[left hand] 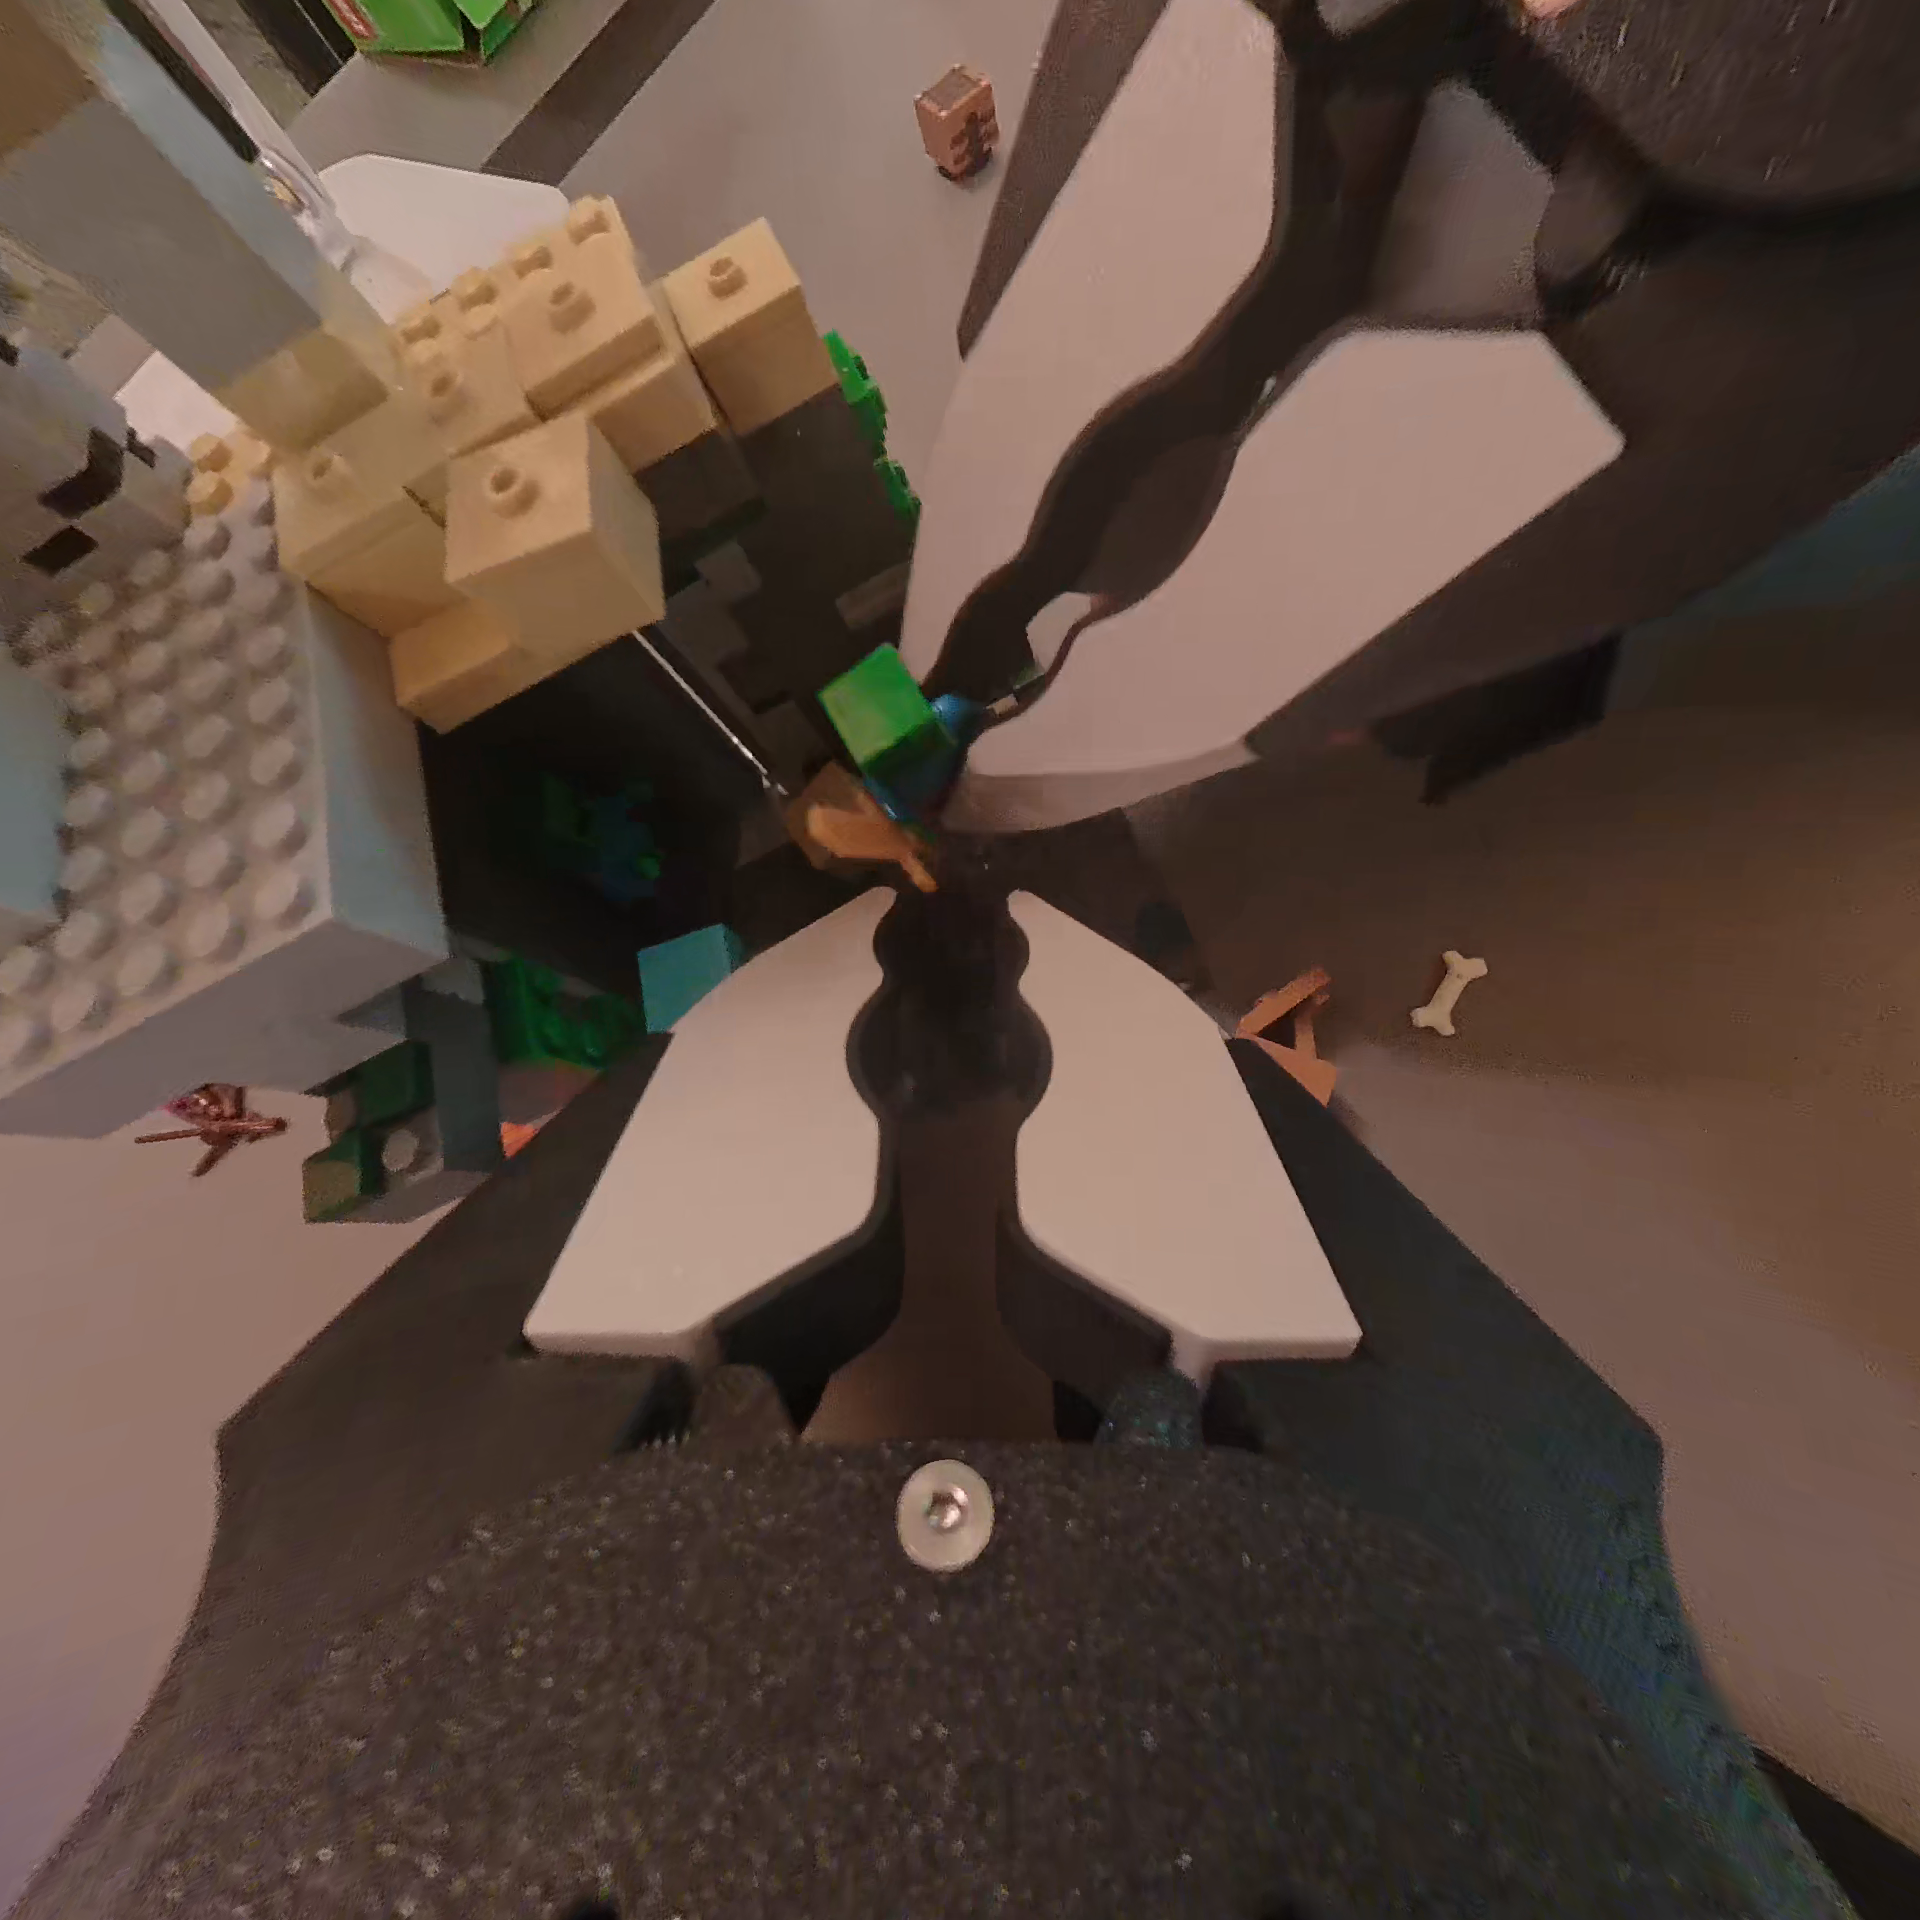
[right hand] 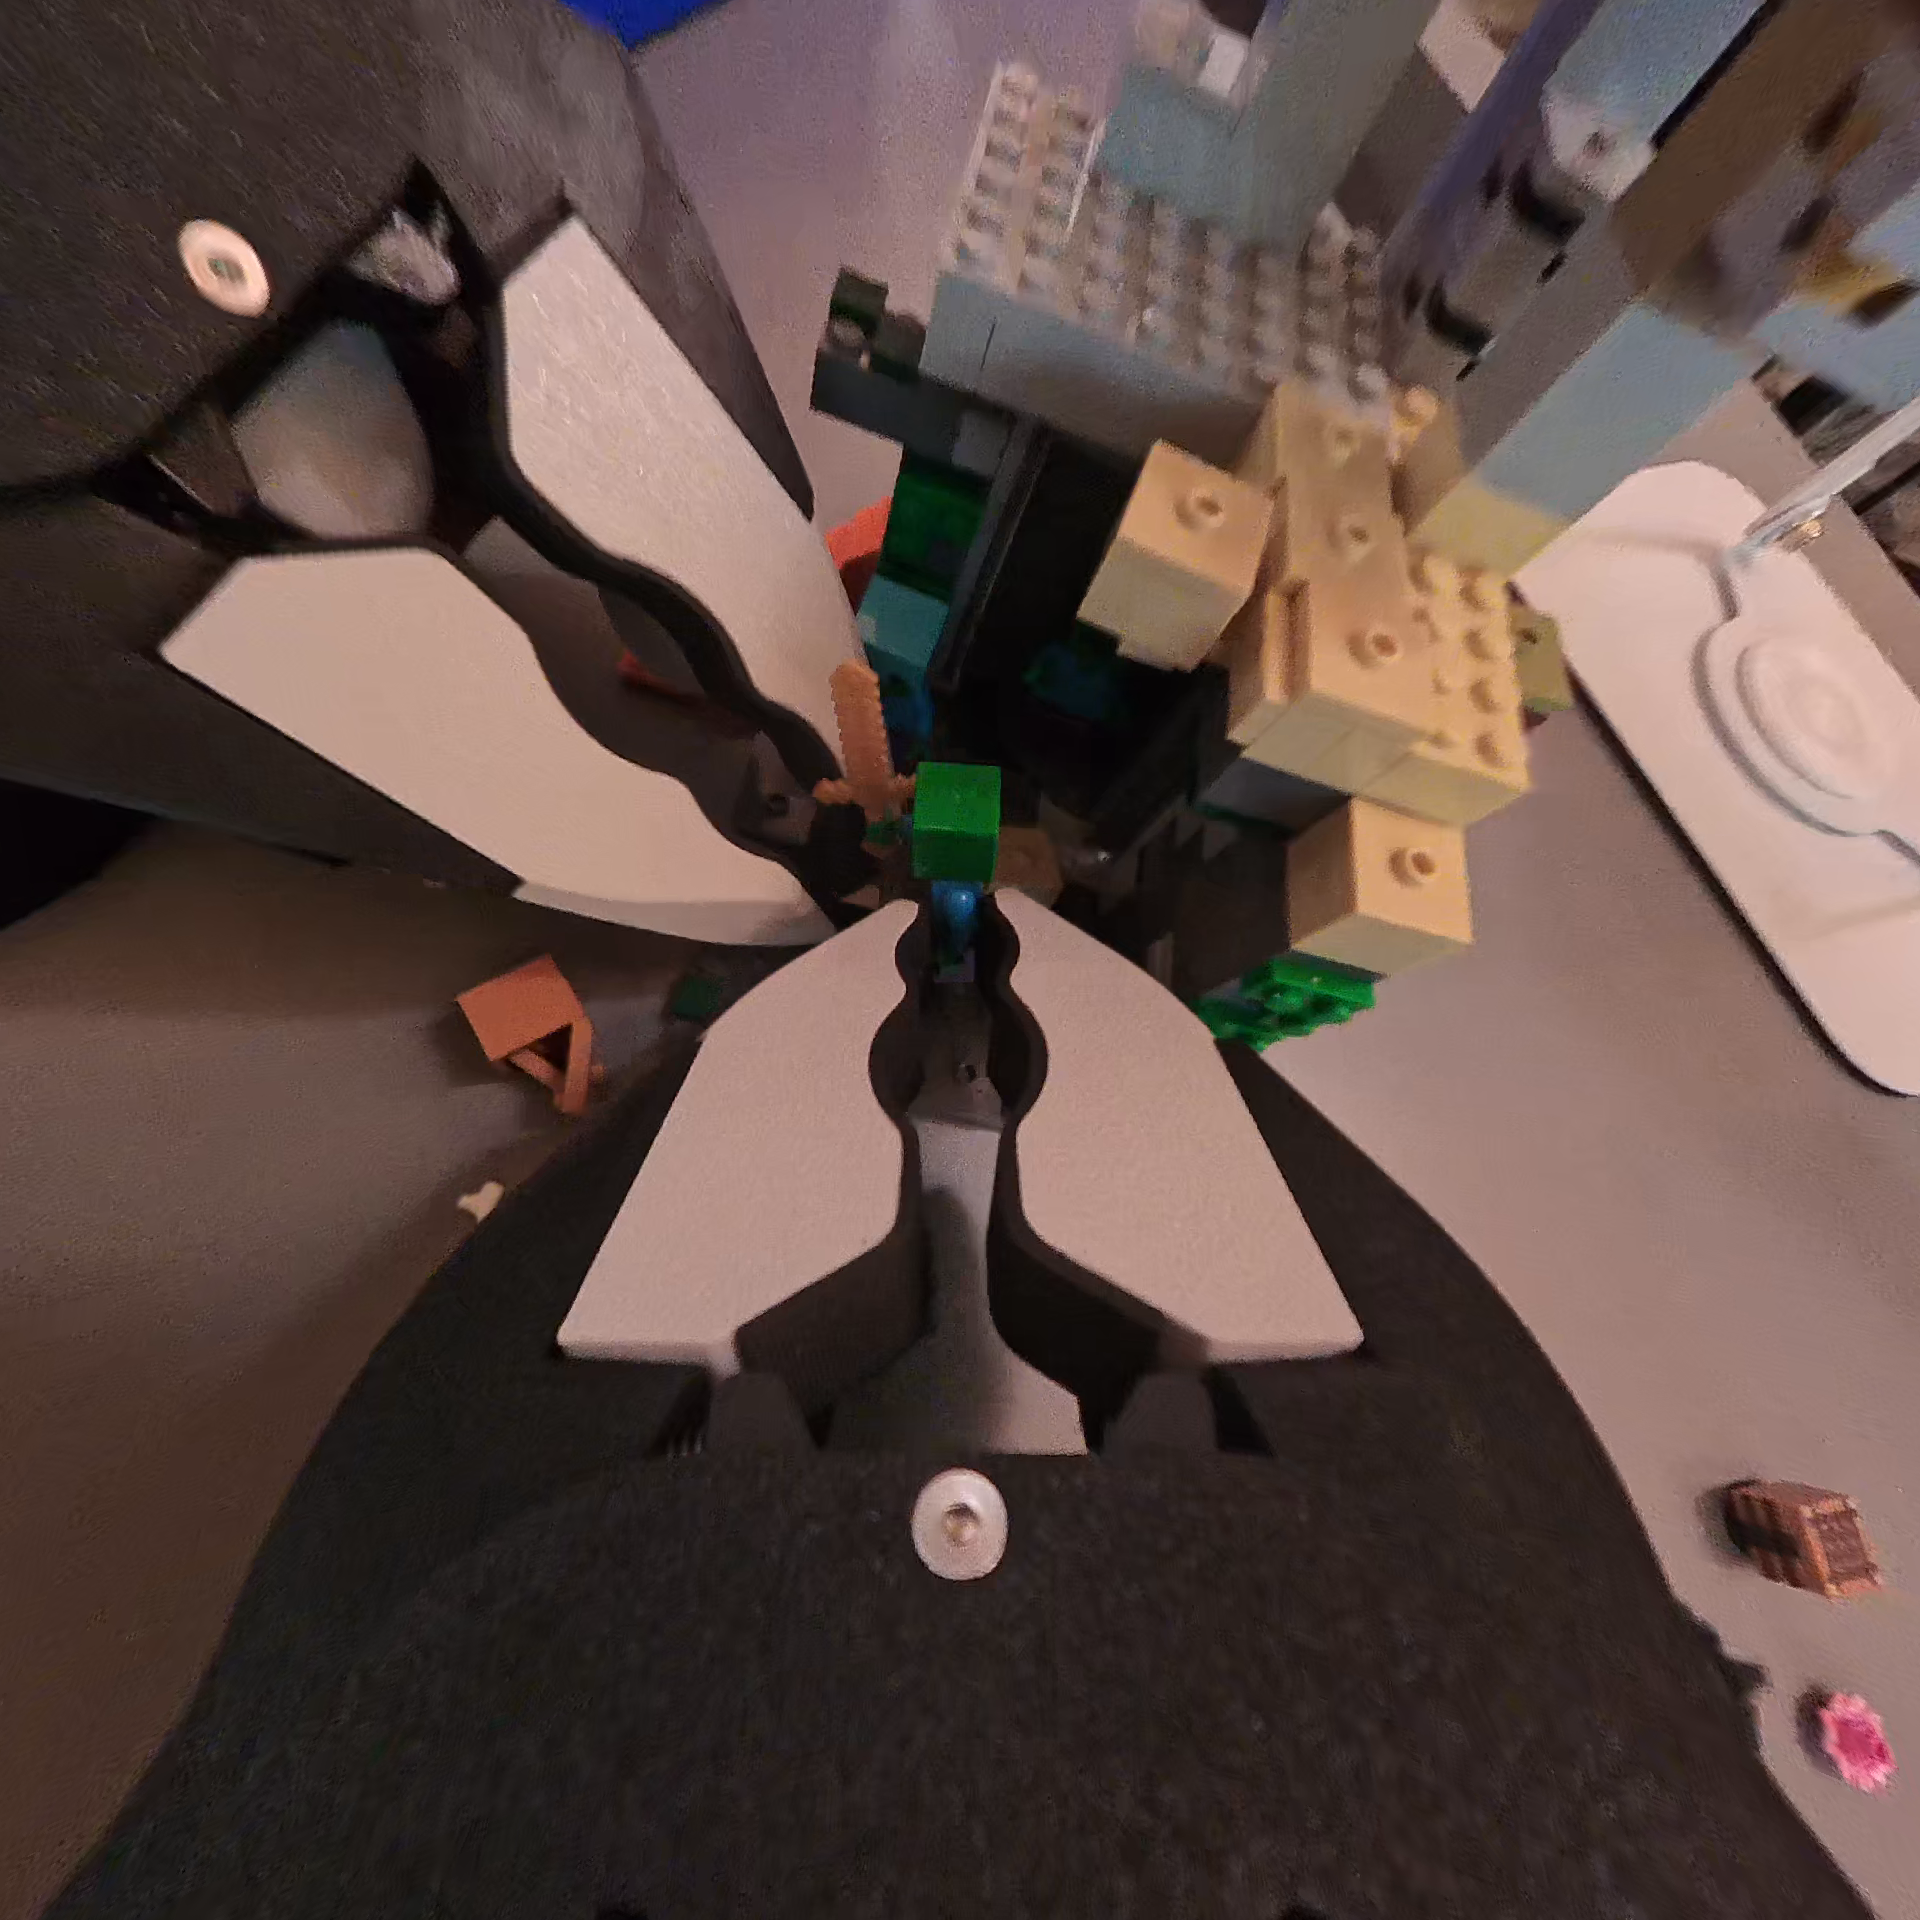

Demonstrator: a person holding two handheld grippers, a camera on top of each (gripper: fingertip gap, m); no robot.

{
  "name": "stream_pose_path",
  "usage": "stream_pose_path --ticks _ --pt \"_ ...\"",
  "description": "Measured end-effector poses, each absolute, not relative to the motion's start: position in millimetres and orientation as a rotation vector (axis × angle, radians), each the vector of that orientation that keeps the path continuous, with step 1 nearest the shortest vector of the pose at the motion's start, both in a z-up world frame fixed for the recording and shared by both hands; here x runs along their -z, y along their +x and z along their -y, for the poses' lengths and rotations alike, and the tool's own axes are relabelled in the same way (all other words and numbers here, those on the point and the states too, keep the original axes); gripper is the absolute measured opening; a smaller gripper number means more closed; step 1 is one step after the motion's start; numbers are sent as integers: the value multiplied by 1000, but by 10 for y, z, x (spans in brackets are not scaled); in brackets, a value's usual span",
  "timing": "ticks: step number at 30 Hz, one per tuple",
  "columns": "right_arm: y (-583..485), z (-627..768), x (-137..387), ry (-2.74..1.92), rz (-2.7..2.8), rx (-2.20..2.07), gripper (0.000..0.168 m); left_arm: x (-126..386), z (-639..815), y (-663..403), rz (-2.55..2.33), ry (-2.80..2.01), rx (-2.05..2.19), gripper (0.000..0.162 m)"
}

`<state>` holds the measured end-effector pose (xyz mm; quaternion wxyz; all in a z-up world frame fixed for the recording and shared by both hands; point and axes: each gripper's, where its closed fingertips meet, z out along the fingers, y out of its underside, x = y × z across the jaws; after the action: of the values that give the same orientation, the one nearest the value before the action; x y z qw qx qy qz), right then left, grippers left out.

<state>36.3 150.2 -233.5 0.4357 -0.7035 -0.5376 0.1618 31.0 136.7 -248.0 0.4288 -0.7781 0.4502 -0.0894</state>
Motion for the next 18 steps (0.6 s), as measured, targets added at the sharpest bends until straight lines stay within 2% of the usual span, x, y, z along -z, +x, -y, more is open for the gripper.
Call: stream_pose_path --ticks 8,11,18 --pt "816 -1590 1937 -1752 1143 -610 8 2450 -1323 333 -1114 -1907 263 14" --pt "1311 -1891 1887 -1836 959 -491 8 2360 -1311 335 -1095 -1857 279 15" --pt "2669 -2513 2135 -2063 477 -149 9 2290 -1235 371 -1105 -1777 268 13"
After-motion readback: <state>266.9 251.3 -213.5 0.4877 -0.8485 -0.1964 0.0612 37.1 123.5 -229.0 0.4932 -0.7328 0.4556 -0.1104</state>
